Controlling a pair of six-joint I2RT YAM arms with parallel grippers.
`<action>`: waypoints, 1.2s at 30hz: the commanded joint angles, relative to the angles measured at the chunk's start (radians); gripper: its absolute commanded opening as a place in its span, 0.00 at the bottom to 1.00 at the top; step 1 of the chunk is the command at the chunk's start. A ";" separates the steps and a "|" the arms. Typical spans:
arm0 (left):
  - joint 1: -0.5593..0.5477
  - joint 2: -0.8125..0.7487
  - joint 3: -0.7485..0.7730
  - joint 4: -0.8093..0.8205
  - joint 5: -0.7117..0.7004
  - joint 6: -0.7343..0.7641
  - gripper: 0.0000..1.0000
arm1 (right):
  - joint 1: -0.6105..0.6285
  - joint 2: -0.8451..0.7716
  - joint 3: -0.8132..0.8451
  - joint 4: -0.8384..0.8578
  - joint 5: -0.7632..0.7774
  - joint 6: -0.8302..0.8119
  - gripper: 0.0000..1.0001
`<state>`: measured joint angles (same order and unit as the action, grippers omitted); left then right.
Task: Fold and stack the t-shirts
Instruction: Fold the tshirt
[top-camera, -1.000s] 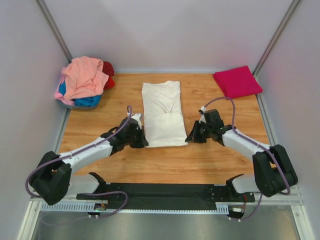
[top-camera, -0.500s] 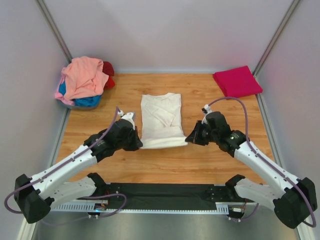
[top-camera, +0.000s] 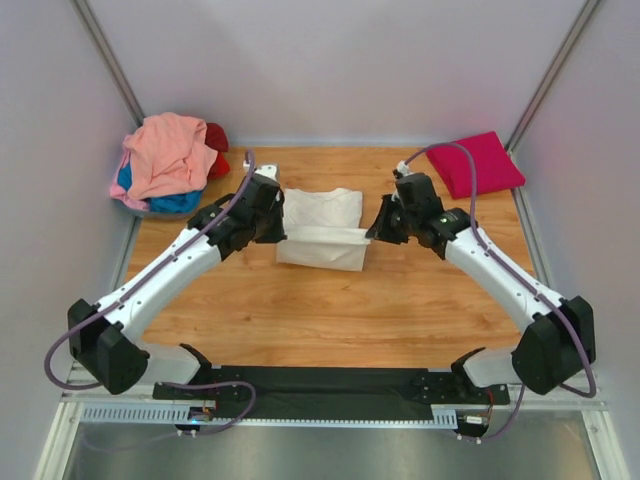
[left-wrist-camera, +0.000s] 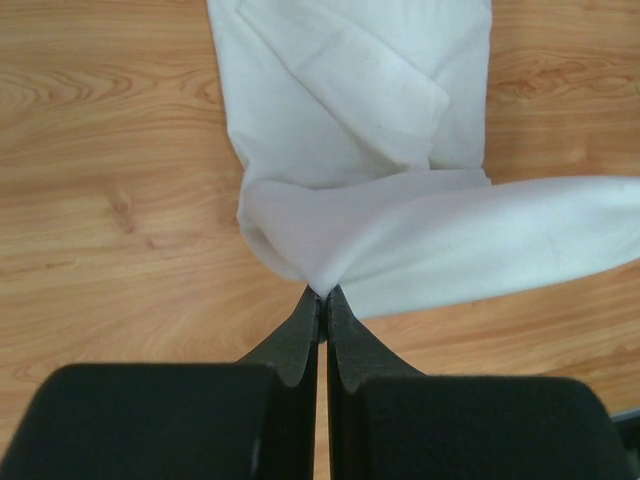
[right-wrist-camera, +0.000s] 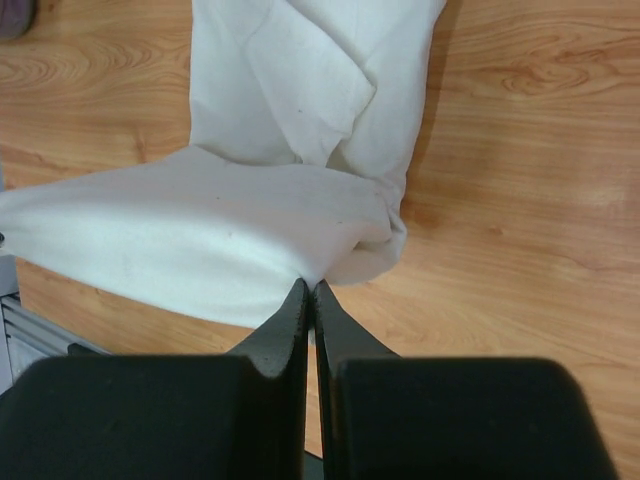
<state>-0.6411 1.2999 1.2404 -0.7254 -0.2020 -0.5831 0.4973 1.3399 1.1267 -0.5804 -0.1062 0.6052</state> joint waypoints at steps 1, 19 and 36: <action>0.046 0.053 0.066 -0.009 -0.010 0.075 0.00 | -0.031 0.063 0.093 -0.022 0.048 -0.059 0.00; 0.310 0.780 0.802 -0.169 0.104 0.180 0.13 | -0.224 0.845 0.960 -0.079 -0.191 -0.093 0.41; 0.400 0.799 0.622 -0.052 0.248 0.121 0.61 | -0.250 0.869 0.798 0.008 -0.329 -0.137 0.82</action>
<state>-0.2306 2.2292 1.9034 -0.8646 0.0261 -0.4484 0.2417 2.3470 1.9926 -0.6621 -0.4034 0.4908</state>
